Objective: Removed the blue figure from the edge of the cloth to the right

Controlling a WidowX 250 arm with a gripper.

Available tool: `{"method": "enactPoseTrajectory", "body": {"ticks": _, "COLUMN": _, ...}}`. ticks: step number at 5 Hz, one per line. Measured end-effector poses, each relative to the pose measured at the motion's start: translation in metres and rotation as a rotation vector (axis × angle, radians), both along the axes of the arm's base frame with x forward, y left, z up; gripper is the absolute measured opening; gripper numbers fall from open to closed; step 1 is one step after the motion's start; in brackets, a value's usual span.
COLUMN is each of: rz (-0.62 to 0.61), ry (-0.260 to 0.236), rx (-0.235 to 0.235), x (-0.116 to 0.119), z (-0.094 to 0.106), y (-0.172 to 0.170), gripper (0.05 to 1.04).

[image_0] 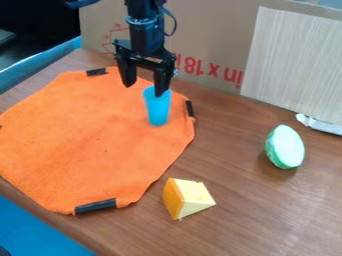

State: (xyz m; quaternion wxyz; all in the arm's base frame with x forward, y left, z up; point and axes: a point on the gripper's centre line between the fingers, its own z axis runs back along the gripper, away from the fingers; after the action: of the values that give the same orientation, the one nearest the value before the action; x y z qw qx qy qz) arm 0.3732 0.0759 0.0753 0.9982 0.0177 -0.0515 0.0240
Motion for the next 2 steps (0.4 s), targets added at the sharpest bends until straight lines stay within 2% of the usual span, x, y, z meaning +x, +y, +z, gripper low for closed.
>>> {"method": "enactPoseTrajectory", "body": {"ticks": 1, "rz": 0.013, "ry": -0.005, "rx": 0.0, "x": 0.005, "z": 0.003, "y": 0.003, "gripper": 1.001}}
{"method": "enactPoseTrajectory", "body": {"ticks": 2, "rz": 0.028, "ry": 0.024, "rx": 0.012, "x": 0.005, "z": -0.01, "y": 0.009, "gripper": 1.001}}
